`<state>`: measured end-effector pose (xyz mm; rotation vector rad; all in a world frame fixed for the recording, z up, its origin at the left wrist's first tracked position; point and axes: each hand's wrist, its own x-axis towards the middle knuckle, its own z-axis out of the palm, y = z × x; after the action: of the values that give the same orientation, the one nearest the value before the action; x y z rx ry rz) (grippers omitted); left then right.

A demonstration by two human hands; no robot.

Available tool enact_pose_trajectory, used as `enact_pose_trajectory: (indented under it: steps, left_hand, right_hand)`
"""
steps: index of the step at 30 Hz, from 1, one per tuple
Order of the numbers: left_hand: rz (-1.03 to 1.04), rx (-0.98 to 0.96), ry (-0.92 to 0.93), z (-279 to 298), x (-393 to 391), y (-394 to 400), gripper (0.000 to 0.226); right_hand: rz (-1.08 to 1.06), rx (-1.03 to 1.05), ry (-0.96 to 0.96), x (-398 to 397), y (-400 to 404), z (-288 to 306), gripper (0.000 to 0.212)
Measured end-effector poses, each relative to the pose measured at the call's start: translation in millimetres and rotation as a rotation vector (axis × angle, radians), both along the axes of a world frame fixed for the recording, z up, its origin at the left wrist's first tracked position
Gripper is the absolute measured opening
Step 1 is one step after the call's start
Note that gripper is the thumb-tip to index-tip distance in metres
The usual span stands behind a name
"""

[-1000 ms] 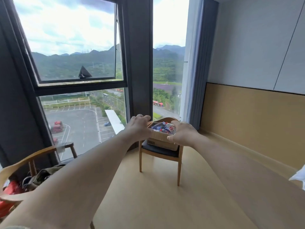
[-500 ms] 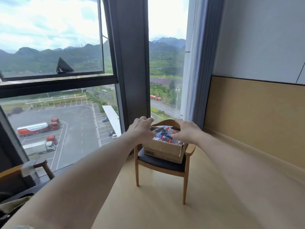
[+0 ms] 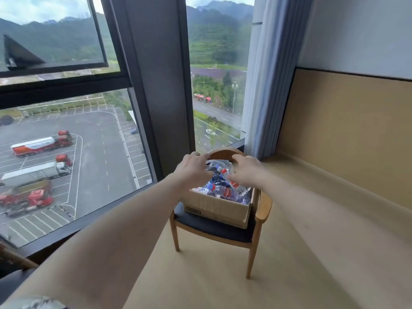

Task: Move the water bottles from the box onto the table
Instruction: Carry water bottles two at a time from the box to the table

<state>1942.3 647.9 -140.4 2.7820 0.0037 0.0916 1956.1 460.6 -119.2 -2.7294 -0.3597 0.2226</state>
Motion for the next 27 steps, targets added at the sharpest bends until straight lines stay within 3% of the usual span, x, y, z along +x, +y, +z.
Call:
enact_pose_trajectory:
  steps: [8,12,14,27]
  left_hand:
    - [-0.097,0.068,0.066,-79.2,163.7,58.6,0.058]
    - [-0.16,0.064,0.177,-115.4,240.7,82.1,0.056]
    - [-0.194,0.068,0.228,-129.9,272.0,88.8,0.055]
    - [-0.203,0.103,0.502,-231.0,386.7,103.6,0.057]
  right_hand:
    - [-0.133,0.004,0.111,143.1,44.7,-97.2,0.08]
    - [-0.199,-0.032,0.249,211.5,72.6,-137.1,0.06]
    - [-0.225,-0.033,0.308,238.3,84.2,-153.0,0.064]
    - [-0.202,-0.017,0.588,339.7,109.4,-255.8,0.076]
